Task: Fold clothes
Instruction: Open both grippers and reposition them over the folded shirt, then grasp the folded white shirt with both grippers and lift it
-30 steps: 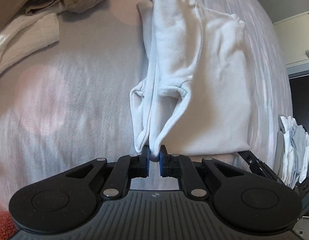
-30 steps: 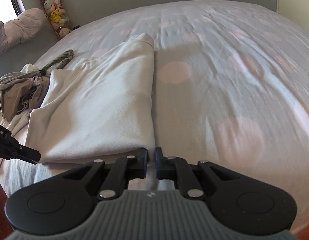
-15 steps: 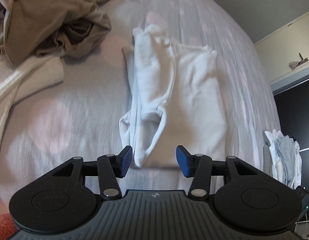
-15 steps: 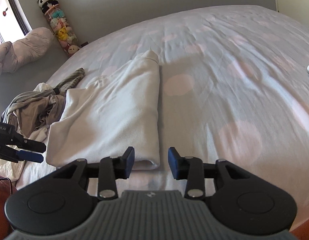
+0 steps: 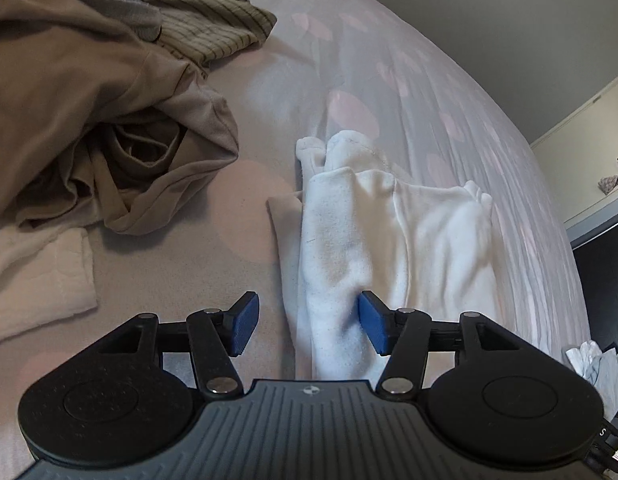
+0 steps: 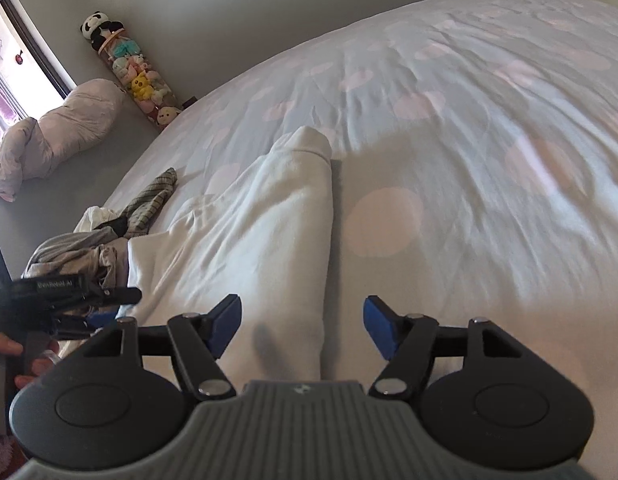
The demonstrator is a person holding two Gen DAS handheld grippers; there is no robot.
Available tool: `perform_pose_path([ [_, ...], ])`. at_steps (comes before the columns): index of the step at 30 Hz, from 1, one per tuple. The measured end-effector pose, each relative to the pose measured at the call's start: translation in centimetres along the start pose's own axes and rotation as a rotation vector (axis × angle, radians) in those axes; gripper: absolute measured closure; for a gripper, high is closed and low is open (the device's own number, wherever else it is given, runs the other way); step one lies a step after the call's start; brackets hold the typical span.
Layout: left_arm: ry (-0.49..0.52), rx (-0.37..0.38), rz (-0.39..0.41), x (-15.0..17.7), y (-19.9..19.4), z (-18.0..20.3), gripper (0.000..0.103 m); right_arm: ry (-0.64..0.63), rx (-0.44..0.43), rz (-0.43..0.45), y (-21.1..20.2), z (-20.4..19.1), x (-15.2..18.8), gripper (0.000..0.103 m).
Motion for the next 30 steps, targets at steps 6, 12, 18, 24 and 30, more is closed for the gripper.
perform_pose_path([
  [6,0.024,0.066,0.007,-0.7,1.5,-0.2,0.049,0.072,-0.070,-0.019,4.3,1.4,-1.6,0.037],
  [12,0.045,0.119,0.036,-1.7,2.5,0.1,0.053,0.113,-0.159,-0.026,7.5,1.6,-3.3,0.041],
  [18,0.069,0.149,0.074,-2.6,3.4,0.5,0.060,0.151,-0.228,-0.035,9.5,1.9,-4.4,0.053],
  [24,0.089,0.154,0.095,-2.8,3.4,0.9,0.077,0.189,-0.287,-0.027,10.7,2.1,-5.1,0.072],
  [30,0.171,0.107,0.151,-2.6,1.5,2.6,0.082,0.125,-0.300,0.040,8.9,0.4,-5.9,0.079],
])
Point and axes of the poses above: each gripper's, at about its wrist camera, not at the fingertips, and y roughly the way its jaws point, z to its right, x to its underside, the point moved 9 cm from there along y, roughly the way its jaws point, and after that the axes turned 2 degrees about y, right-handed, at the moved point
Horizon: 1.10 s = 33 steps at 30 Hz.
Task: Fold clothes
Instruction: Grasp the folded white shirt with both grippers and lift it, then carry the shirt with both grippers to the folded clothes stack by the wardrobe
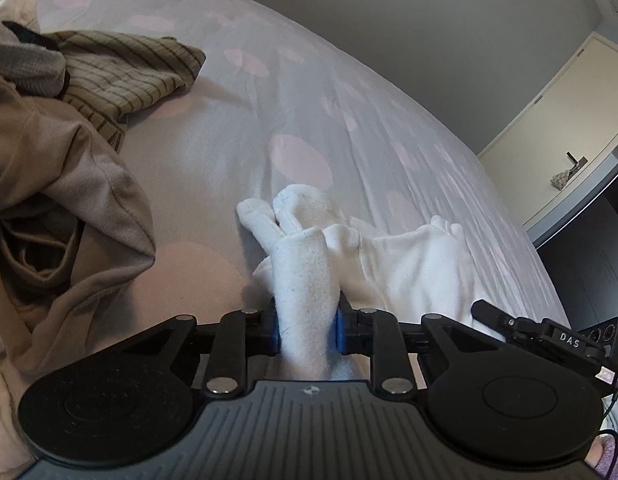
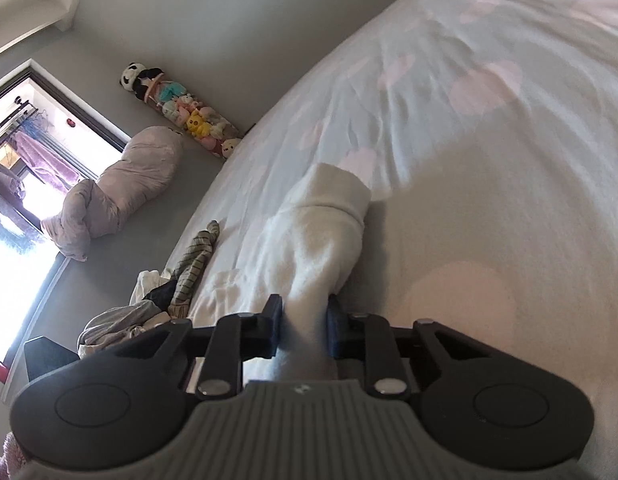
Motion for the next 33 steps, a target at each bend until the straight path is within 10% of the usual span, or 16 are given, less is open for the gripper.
perform_pose_path([
  [16,0.242,0.052,0.215,-2.3,-11.6,14.2,0.084,-0.167,-0.020,0.204,-13.1,-9.2,-1.9,0.081],
  [33,0.583,0.455,0.253,1.6,-13.3,47.9,0.084,-0.340,0.224,0.569,-48.6,-8.6,-9.6,0.081],
])
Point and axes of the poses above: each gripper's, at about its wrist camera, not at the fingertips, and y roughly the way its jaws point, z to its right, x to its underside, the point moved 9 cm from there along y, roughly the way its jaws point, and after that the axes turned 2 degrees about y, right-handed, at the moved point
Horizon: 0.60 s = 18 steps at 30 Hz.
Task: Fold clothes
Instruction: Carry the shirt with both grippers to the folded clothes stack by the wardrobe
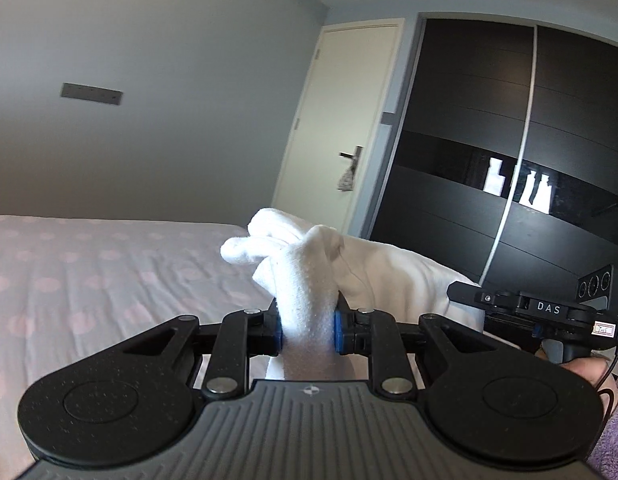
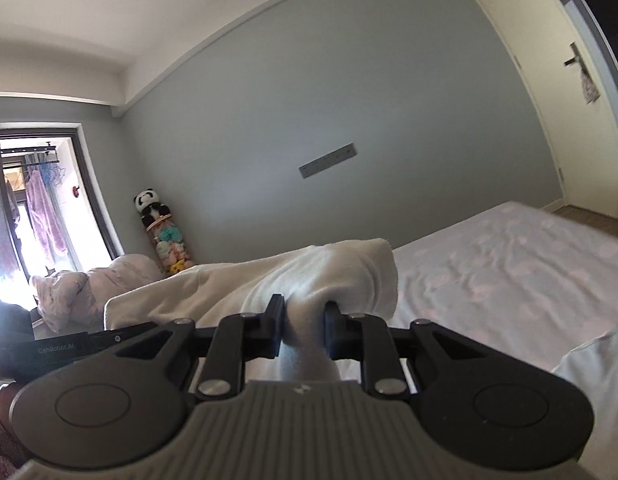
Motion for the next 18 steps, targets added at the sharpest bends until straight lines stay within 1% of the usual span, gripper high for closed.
perform_pose_path([
  [3,0.035,0.079,-0.021,0.0,3.8,4.6,0.084,-0.045,0.095,0.020,-4.2,3.4,-2.6,0.081],
  [5,0.053,0.132,-0.041,0.6,6.2,7.4,0.084,-0.060,0.156,0.021,-6.6,5.9,-3.8,0.081],
  [10,0.042,0.229,-0.115,3.5,11.5,12.4,0.084,-0.062,0.294,-0.002,-11.1,12.0,-5.1,0.081],
  [12,0.020,0.254,-0.155,5.1,13.7,13.7,0.084,-0.062,0.346,-0.030,-11.9,14.2,-5.0,0.081],
  [15,-0.006,0.271,-0.207,8.0,16.1,14.7,0.084,-0.058,0.409,-0.075,-12.1,17.6,-4.5,0.081],
  [18,-0.024,0.266,-0.246,9.9,18.0,15.4,0.084,-0.043,0.440,-0.123,-11.3,20.9,-4.0,0.081],
])
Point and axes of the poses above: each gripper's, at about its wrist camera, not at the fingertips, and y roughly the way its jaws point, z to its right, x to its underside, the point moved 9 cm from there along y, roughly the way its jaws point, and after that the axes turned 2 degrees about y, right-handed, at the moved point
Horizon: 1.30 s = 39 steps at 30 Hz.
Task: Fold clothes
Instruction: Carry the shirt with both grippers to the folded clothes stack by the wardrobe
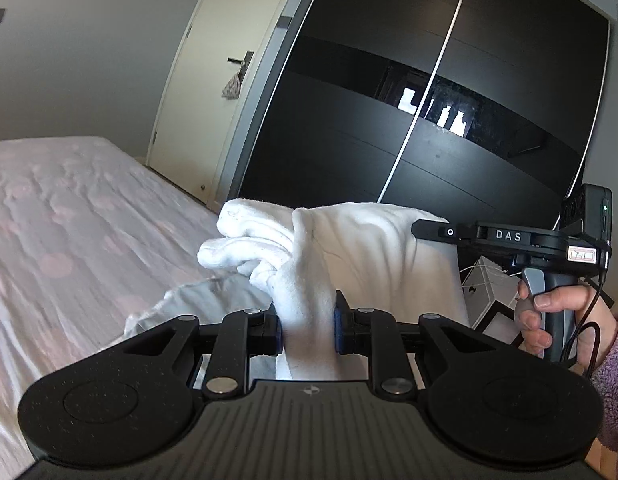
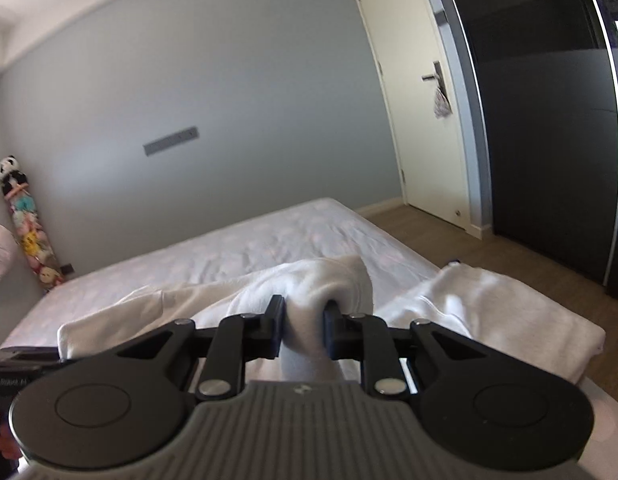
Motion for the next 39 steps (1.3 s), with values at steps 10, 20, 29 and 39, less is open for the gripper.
perform_pose_path([
  [10,-0.145,-0.096,-0.128,1.7,4.1,-7.9,0.084,-0.028,-0.053,-0.233,12.3,-0.1,3.0,0.081],
  [20,-0.353,-0.026,-0.247,4.2,7.3,-13.5,0.079,0.141,-0.070,-0.550,18.1,2.0,5.3,0.072],
  [29,-0.456,0.047,-0.291,3.9,8.2,-16.0,0.061,0.419,-0.082,-0.678,20.9,3.8,4.1,0.036],
  [39,-0.441,0.064,-0.298,3.0,10.3,-16.6,0.083,0.363,-0.041,-0.749,24.6,3.4,4.4,0.070],
])
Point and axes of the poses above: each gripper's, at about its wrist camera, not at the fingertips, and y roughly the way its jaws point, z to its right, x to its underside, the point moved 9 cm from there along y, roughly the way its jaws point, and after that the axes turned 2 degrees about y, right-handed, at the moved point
